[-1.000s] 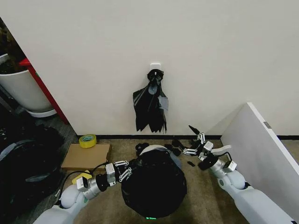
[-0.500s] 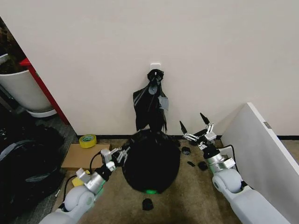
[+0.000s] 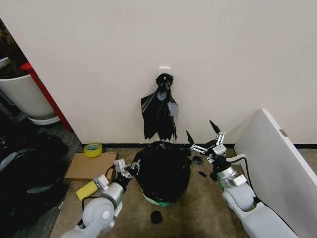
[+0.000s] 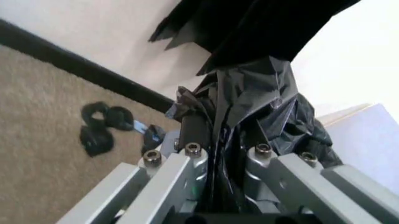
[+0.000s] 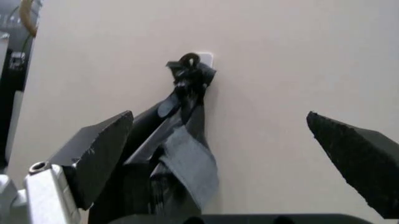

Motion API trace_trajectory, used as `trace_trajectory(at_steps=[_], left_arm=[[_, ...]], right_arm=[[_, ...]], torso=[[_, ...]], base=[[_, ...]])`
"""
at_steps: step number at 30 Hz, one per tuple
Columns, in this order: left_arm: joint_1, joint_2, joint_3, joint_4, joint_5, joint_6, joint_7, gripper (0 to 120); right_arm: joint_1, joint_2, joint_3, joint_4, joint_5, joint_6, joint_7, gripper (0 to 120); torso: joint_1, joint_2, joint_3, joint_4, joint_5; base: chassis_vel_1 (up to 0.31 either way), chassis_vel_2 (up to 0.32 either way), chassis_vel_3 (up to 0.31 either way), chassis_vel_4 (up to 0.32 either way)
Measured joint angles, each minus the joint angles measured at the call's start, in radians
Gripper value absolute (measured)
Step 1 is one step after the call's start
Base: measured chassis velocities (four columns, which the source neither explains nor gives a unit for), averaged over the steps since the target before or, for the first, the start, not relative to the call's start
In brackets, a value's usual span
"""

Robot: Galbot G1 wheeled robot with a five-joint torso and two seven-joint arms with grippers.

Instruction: Place the garbage bag over the trash bin.

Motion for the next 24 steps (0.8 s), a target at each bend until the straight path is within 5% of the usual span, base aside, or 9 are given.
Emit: trace_trajectory(at_steps=[9,24], left_arm=[[0.031,-0.111,-0.013,0.104,0.052,-0.107,0.131,4],[0.068,-0.151,-0.027,0.135,0.088,-0.114,0.094,4]], right_arm=[[-0.041,0.038,0.029,0.021,-0.005,0.005,-0.014,100],[-0.041,0.045,-0.011,0.025,-0.052,0.012,-0.001,100]], torso=[[0.0,0.0,0.0,-0.0003,-0.0002],[0.0,0.0,0.0,-0.0002,-0.0003]], base=[[0.0,0.0,0.0,0.0],[0.0,0.0,0.0,0.0]])
